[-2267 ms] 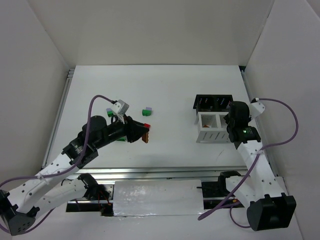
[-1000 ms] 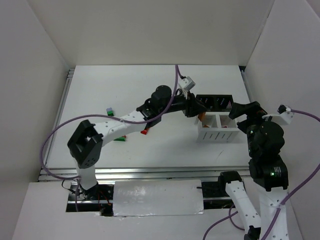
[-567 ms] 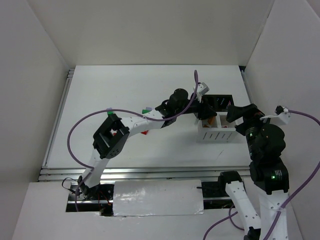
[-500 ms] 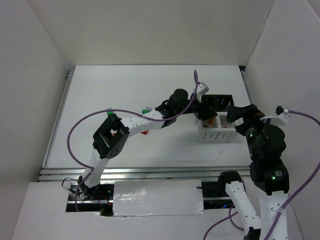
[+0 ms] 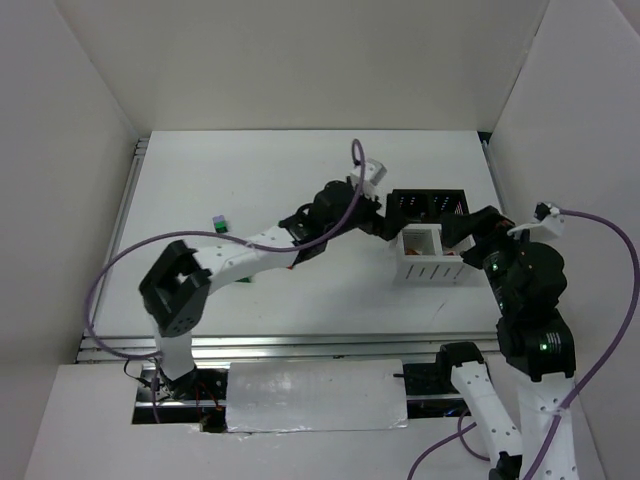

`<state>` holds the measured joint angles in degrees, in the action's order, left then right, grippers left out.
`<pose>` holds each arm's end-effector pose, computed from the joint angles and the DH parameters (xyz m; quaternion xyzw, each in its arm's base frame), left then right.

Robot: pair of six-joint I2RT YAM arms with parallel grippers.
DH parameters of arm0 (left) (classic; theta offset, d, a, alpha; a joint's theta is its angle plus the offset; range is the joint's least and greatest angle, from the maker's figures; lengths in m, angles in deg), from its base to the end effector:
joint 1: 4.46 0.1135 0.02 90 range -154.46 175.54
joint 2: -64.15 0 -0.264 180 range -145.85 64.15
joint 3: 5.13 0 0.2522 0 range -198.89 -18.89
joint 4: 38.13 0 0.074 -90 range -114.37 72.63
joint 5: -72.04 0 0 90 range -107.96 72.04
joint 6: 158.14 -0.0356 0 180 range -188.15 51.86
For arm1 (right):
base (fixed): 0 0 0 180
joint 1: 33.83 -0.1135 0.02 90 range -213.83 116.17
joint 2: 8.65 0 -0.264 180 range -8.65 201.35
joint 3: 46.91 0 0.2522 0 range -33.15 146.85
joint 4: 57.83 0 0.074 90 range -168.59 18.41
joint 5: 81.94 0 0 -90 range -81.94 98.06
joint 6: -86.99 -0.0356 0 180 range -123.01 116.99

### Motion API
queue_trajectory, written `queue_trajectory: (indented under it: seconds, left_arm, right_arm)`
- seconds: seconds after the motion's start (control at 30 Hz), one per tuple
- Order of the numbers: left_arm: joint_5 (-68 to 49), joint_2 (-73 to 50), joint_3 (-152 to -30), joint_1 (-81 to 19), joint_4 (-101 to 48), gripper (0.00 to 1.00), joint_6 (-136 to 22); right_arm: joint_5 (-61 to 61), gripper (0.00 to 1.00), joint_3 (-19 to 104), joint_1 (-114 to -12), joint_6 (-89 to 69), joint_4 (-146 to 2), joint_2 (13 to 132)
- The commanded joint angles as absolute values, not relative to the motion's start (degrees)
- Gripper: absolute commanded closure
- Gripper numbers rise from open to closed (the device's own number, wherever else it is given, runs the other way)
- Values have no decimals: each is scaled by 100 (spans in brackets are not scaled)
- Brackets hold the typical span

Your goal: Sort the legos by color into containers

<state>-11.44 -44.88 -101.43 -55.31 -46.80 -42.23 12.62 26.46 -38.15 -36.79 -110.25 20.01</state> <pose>0.2880 -0.3602 0.2998 0.1956 0.7049 -0.4551 0.5076 0.0761 0.0029 0.4029 0.2166 0.7211 0.1863 0.6312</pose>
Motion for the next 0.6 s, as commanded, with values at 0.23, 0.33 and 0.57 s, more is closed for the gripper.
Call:
queue_trajectory:
  seconds: [0.23,0.33,0.57]
  left_arm:
    - [-6313,-1216,-9925,-3620,1797,0,-1708]
    - [-6516,-92,-9240,-3014,2318,0,-1979]
    - [-5506,1755,-8368,-2907,2432,0,-3350]
  right_arm:
    - [2886,0,2993,-6875,-4061,-10700,4589]
    - [3722,0,3372,-7774,-4650,-10570,5943]
    - [4902,0,4971,-8735,-6197,-10815,9411]
